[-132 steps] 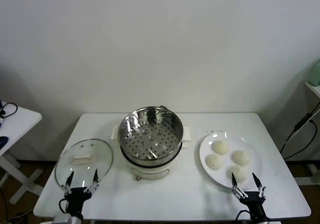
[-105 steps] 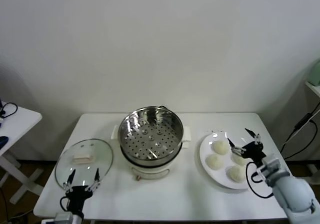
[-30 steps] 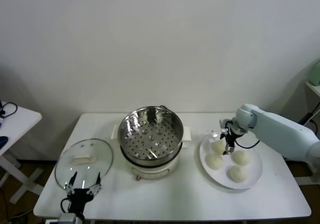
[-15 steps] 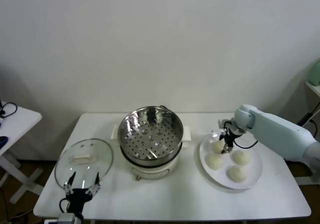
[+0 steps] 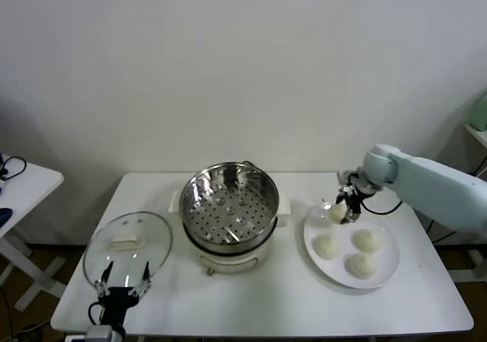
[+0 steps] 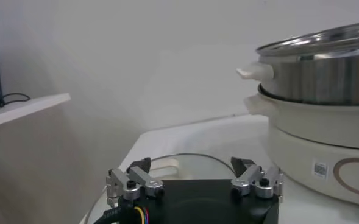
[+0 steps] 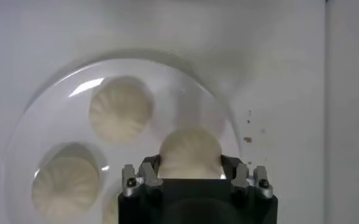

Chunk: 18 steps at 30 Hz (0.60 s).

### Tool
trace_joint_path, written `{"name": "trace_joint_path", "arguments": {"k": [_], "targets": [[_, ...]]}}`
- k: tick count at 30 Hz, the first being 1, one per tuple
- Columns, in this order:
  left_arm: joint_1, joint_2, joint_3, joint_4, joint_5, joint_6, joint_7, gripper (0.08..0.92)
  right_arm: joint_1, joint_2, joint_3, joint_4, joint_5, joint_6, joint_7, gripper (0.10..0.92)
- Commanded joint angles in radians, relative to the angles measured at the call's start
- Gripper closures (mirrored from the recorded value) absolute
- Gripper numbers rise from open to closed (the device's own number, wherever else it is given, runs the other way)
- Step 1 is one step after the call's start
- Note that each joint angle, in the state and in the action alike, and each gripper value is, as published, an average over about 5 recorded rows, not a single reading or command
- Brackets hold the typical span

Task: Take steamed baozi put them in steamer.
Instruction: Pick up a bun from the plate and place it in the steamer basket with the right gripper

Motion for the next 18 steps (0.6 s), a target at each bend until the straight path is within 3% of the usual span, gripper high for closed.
{"name": "trace_joint_path", "arguments": {"k": [1,9,18], "targets": [[-0.002,0.0,0.001,0.001,0.001,0.0,0.0,0.177,0.305,-0.024,-0.177,0.12,0.076,0.071,-0.016,0.349],[-0.001,-0.003,0.0,0.003,0.002,-0.005,-0.001,0.177,0.51,0.111,-0.223,0.231,0.075,0.297,-0.011,0.349],[0.002,-0.008,0.0,0.005,0.004,-0.008,-0.003,0.177,0.52,0.264,-0.222,0.282,0.046,0.546,-0.018,0.339]]}}
